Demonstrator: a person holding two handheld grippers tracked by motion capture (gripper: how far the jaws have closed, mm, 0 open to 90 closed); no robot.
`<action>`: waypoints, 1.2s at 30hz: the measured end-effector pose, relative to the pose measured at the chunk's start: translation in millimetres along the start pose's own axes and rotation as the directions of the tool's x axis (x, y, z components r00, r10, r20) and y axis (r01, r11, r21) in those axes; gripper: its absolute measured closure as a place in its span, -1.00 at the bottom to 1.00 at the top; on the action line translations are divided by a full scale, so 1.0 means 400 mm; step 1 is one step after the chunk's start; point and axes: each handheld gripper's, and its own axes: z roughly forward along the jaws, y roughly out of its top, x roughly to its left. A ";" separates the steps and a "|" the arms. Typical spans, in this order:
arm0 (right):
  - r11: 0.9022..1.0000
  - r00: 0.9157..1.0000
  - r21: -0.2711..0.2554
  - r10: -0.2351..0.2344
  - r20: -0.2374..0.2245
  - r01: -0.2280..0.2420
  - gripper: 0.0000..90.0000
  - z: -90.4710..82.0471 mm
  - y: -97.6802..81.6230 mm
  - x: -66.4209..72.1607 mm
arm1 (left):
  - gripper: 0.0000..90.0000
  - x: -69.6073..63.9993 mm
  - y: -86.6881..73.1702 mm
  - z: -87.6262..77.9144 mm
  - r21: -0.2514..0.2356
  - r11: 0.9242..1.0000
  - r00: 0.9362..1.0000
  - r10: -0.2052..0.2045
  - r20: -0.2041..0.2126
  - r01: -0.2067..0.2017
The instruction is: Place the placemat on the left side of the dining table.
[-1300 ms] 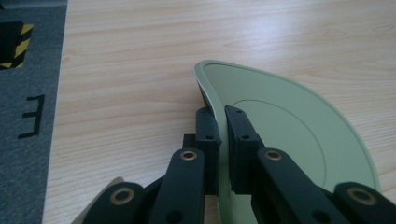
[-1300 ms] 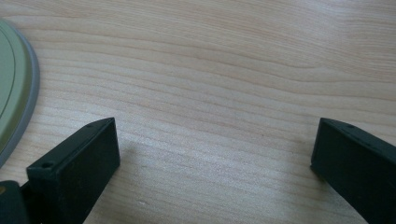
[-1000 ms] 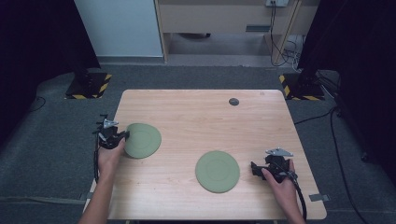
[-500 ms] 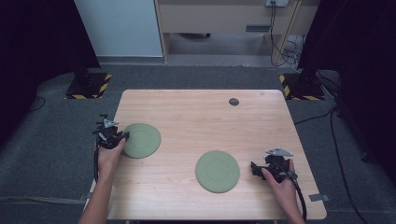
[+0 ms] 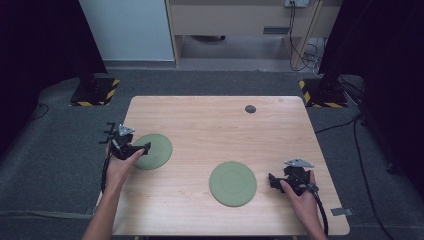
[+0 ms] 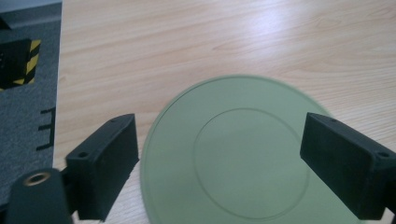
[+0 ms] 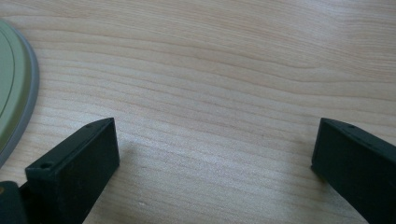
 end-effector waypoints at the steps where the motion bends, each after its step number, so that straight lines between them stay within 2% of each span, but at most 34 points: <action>1: 1.000 1.000 0.000 0.000 0.000 0.000 -0.98 0.000 0.000 0.000 | -0.79 -0.005 0.004 -0.005 -0.010 1.000 1.000 -0.016 0.014 0.016; 3: 1.000 1.000 0.001 0.000 -0.001 0.000 -0.98 0.000 0.000 0.000 | -0.85 -0.019 0.010 -0.012 -0.015 0.999 0.998 -0.043 0.039 0.043; 9: 1.000 1.000 0.001 -0.001 -0.001 0.001 -0.99 0.001 0.000 -0.001 | -0.88 -0.073 0.019 -0.027 -0.015 0.999 0.996 -0.033 0.086 0.034; 18: 1.000 1.000 0.001 0.000 -0.002 0.000 -0.99 0.001 0.000 -0.001 | -0.89 -0.131 0.002 -0.035 -0.021 1.000 0.992 0.011 0.123 -0.009; 30: 1.000 1.000 0.001 -0.001 -0.003 0.001 -0.99 0.001 0.000 -0.001 | -0.89 -0.195 -0.025 -0.041 -0.023 0.999 0.983 0.049 0.180 -0.046; 36: 1.000 1.000 0.001 -0.001 -0.002 0.001 -0.99 0.001 0.000 -0.001 | -0.89 -0.221 -0.036 -0.042 -0.023 0.998 0.979 0.068 0.190 -0.065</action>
